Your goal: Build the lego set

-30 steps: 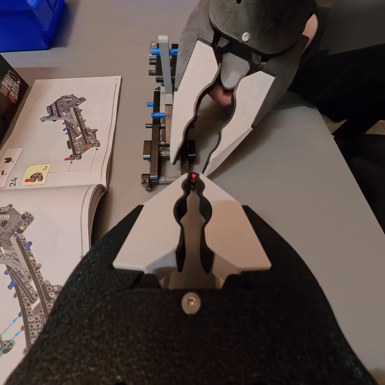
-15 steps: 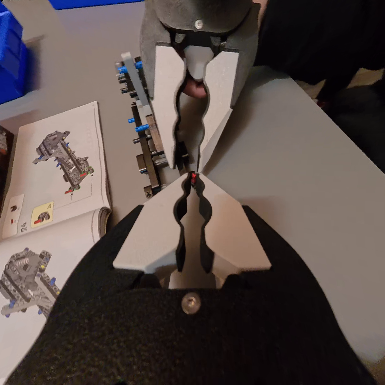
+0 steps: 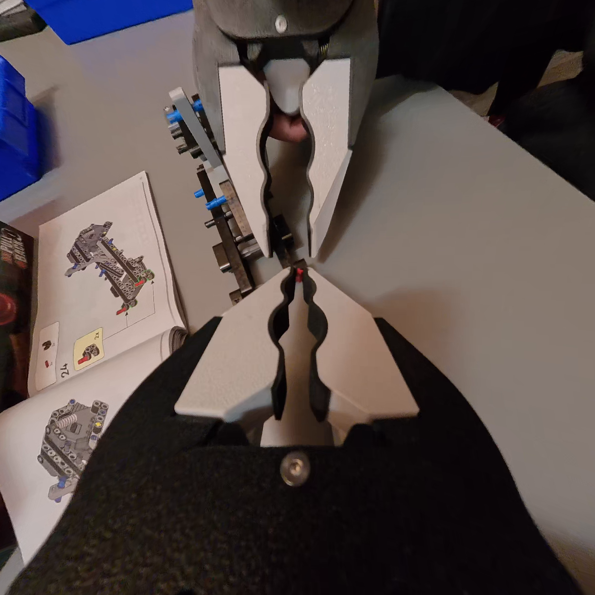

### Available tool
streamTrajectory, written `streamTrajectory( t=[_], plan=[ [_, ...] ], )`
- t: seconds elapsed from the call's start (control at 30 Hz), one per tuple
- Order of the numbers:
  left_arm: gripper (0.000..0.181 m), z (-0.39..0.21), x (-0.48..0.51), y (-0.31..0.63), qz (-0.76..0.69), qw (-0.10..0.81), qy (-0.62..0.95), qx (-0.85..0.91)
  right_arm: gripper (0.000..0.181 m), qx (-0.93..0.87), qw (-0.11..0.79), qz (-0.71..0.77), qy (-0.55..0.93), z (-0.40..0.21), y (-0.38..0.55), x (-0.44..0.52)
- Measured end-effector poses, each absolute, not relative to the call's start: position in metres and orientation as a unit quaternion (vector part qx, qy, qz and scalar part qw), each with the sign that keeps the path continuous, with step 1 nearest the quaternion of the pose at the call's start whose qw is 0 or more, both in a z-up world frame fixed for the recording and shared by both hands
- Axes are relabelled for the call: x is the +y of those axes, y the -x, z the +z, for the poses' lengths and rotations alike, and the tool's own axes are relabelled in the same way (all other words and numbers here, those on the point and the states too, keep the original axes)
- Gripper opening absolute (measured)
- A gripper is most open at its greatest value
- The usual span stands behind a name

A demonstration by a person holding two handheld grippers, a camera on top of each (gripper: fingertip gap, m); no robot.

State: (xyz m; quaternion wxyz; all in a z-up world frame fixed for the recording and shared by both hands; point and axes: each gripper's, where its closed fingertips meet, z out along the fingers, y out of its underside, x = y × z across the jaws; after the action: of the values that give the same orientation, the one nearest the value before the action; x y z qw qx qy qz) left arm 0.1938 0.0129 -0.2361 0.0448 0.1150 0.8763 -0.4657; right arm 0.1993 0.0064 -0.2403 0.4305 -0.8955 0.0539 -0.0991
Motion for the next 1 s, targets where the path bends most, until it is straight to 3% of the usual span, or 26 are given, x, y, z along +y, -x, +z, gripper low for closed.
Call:
streamTrajectory(
  t=[0.23,1.0],
  plan=[
    [0.001,-0.244,0.013,-0.191,-0.437,0.037,-0.142,0.888,0.029,0.036,0.378,-0.119,0.917,-0.249,-0.2,0.007],
    [0.001,-0.234,0.01,-0.189,-0.463,0.027,-0.149,0.873,0.024,0.039,0.393,-0.114,0.912,-0.248,-0.203,0.01]
  ],
)
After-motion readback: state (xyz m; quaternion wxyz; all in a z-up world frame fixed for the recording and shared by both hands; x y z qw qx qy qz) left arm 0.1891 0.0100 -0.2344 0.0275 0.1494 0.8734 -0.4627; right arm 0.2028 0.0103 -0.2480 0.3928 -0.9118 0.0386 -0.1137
